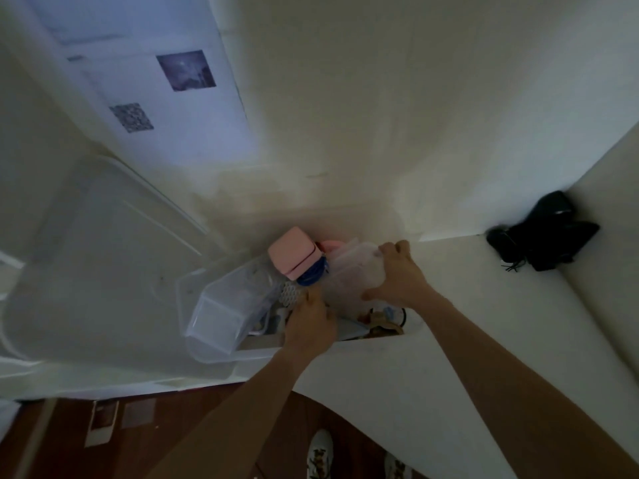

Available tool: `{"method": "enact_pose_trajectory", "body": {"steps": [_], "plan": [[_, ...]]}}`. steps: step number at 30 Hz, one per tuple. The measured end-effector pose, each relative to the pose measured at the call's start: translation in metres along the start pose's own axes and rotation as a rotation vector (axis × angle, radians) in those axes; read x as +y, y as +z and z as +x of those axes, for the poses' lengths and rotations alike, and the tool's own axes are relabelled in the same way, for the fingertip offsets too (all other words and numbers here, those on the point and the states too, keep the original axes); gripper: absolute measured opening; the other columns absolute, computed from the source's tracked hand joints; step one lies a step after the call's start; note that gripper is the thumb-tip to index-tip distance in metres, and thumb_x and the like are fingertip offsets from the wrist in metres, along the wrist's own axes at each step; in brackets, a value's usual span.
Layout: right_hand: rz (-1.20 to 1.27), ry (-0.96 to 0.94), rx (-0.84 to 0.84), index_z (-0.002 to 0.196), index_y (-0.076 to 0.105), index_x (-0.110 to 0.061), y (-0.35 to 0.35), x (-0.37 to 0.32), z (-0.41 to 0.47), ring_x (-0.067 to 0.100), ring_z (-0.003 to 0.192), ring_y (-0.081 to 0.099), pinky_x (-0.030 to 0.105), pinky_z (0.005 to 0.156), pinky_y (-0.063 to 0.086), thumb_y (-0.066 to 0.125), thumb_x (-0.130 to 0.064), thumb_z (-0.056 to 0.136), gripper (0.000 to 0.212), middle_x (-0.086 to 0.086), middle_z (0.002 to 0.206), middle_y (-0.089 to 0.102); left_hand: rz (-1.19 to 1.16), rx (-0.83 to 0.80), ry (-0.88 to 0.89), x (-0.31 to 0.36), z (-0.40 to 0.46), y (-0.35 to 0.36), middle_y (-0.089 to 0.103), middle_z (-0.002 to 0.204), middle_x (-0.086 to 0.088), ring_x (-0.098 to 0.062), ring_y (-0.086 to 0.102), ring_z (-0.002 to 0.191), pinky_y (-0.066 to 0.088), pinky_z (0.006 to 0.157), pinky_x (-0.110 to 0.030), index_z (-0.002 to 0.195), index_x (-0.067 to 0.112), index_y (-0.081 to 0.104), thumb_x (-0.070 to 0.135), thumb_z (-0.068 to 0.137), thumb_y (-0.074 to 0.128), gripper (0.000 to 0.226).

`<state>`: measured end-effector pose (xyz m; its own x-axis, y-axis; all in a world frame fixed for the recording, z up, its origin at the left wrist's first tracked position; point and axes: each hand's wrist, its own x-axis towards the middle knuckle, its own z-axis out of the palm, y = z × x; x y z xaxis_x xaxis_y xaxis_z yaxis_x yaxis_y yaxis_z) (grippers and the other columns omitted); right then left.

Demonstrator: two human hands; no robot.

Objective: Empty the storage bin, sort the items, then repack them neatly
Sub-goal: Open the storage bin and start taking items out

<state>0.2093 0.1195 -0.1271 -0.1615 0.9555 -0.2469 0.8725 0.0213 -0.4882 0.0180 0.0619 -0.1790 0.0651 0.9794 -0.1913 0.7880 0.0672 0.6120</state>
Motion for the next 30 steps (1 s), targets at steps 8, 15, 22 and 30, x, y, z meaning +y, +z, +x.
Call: {"method": "enact_pose_trajectory", "body": {"steps": [8, 15, 22, 30], "plan": [[0.12, -0.177, 0.503, 0.129, 0.041, -0.024, -0.013, 0.01, -0.073, 0.021, 0.111, 0.049, 0.032, 0.081, 0.049, 0.087, -0.025, 0.063, 0.081, -0.001, 0.123, 0.048, -0.824, -0.045, -0.028, 0.067, -0.008, -0.029, 0.061, 0.087, 0.002, -0.004, 0.056, 0.064, 0.047, 0.061, -0.025, 0.125, 0.021, 0.048, 0.039, 0.1, 0.05, 0.031], [0.311, -0.238, 0.592, 0.13, 0.052, -0.025, -0.042, 0.037, -0.136, 0.014, 0.139, 0.031, 0.017, 0.1, 0.044, 0.082, -0.055, 0.064, 0.078, 0.0, 0.151, 0.019, -1.35, -0.299, -0.187, 0.136, -0.016, -0.008, 0.061, 0.126, -0.006, -0.027, 0.071, 0.098, 0.056, 0.085, -0.056, 0.141, 0.025, 0.042, 0.034, 0.082, 0.076, 0.068], [1.17, 0.141, 0.664, 0.129, 0.055, -0.038, -0.063, 0.099, -0.165, 0.011, 0.112, 0.063, 0.04, 0.094, 0.052, 0.067, -0.027, 0.09, 0.042, -0.008, 0.125, 0.059, -1.216, -0.329, -0.096, 0.19, -0.026, 0.071, 0.055, 0.135, -0.014, -0.025, 0.062, 0.117, 0.058, 0.086, -0.034, 0.14, 0.023, 0.04, 0.02, 0.083, 0.077, 0.068], [0.987, 0.34, 0.724, 0.117, 0.065, -0.028, -0.014, 0.205, -0.109, 0.021, 0.103, 0.066, 0.04, 0.084, 0.058, 0.066, -0.029, 0.083, 0.034, -0.003, 0.111, 0.068, -0.908, -0.301, -0.324, 0.188, -0.001, 0.166, 0.042, 0.145, -0.012, -0.03, 0.056, 0.119, 0.051, 0.095, -0.038, 0.138, 0.037, 0.042, 0.037, 0.098, 0.054, 0.042]]}}
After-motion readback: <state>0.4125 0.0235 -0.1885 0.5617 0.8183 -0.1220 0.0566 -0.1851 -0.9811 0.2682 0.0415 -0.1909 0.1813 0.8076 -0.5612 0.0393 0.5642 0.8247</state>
